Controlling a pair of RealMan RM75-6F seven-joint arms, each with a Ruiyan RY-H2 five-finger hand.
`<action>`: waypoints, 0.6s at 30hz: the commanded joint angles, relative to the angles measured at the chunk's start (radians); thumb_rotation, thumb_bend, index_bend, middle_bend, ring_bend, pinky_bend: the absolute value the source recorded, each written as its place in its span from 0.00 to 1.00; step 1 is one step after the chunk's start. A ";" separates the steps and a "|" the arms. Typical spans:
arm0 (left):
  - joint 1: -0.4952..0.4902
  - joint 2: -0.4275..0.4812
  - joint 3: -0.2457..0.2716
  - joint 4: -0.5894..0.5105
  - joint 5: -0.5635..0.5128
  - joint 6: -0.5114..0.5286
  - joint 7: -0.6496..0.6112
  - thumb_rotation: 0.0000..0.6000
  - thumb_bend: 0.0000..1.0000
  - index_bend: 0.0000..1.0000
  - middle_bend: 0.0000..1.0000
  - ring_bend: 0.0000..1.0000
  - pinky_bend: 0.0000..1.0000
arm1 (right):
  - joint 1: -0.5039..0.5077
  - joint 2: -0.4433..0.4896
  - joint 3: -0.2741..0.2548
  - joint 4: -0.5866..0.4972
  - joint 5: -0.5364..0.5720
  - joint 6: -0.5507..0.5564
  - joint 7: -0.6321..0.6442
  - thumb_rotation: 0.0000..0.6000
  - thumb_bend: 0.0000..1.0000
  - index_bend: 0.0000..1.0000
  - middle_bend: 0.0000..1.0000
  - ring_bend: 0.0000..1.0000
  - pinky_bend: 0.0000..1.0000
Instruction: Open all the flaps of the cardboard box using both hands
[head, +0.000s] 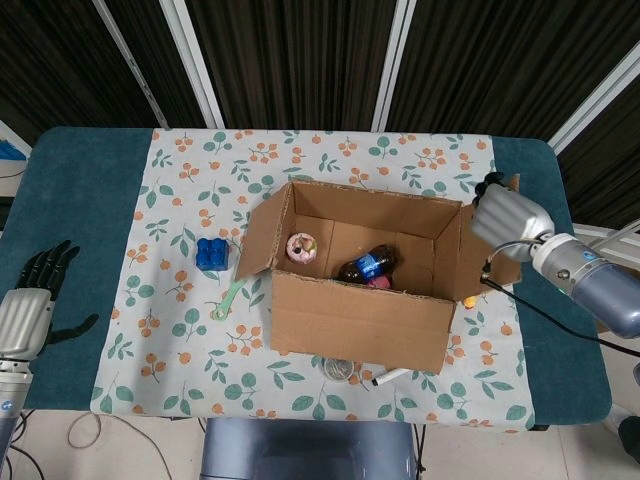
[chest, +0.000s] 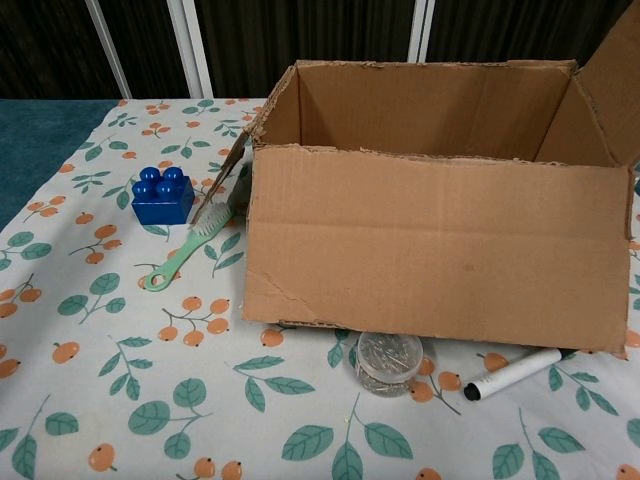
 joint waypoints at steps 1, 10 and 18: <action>0.000 0.000 0.000 0.000 0.000 0.000 0.000 1.00 0.15 0.00 0.00 0.00 0.05 | -0.017 0.000 -0.005 0.012 0.005 0.004 0.002 1.00 1.00 0.46 0.34 0.24 0.28; -0.001 0.000 0.001 0.000 -0.001 -0.004 0.006 1.00 0.15 0.00 0.00 0.00 0.05 | -0.085 -0.032 -0.029 0.063 0.027 0.021 -0.013 1.00 1.00 0.46 0.33 0.24 0.28; -0.002 0.000 0.002 0.002 -0.002 -0.006 0.012 1.00 0.15 0.00 0.00 0.00 0.05 | -0.190 -0.081 -0.036 0.088 0.116 0.152 0.001 1.00 0.75 0.32 0.27 0.23 0.28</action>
